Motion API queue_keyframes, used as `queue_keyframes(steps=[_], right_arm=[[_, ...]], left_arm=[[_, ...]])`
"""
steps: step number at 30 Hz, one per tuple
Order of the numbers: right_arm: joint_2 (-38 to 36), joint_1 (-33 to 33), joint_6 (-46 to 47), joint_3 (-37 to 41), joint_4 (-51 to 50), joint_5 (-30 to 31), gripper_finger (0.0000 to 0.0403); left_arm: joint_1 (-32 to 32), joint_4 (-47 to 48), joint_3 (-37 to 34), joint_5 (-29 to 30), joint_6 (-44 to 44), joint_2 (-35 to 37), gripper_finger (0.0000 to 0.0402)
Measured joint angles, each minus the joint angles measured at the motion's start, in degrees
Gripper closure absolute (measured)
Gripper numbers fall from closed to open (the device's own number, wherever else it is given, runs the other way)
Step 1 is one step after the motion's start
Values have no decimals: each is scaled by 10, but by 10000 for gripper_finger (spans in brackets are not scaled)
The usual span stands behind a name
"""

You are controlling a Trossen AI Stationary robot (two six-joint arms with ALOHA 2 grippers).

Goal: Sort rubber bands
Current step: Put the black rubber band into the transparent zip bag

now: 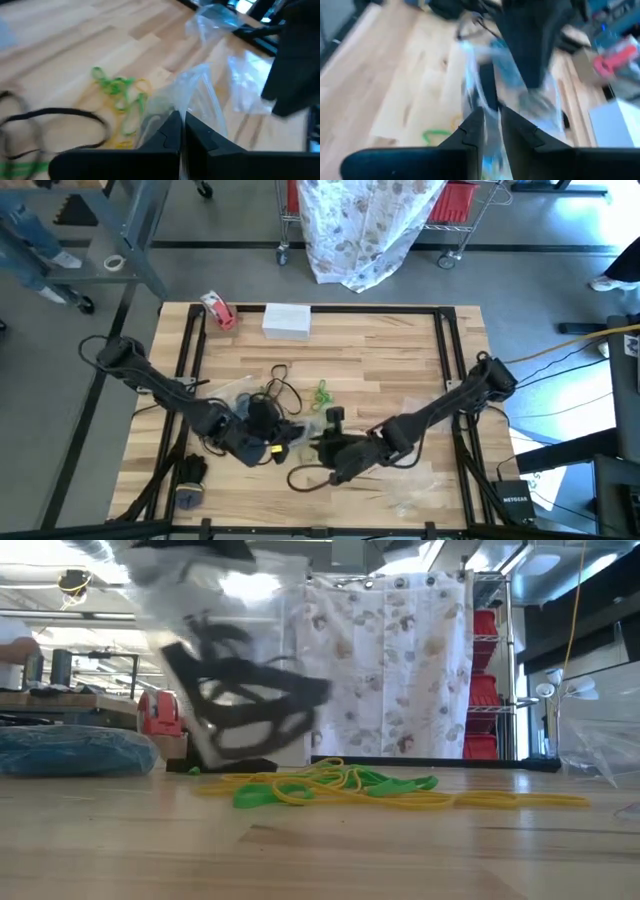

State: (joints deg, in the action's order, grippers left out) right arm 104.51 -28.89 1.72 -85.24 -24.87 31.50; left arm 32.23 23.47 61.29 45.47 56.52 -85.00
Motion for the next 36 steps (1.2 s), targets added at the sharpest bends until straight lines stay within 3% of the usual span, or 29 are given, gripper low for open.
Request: queue_keyframes(steps=[7,12,21,26,36], right_arm=[[6,25,60,-3,-64,24,343],[16,66,70,12,-25,19,343],[86,152,96,31,76,-88,335],[125,207,120,31,96,-161,272],[187,298,128,31,190,-244,76]], left_arm=[[36,109,0,66,22,63,400],[40,197,0,104,21,107,400],[1,291,0,139,-10,179,400],[-21,335,0,138,-10,193,400],[-31,353,0,129,-32,193,400]])
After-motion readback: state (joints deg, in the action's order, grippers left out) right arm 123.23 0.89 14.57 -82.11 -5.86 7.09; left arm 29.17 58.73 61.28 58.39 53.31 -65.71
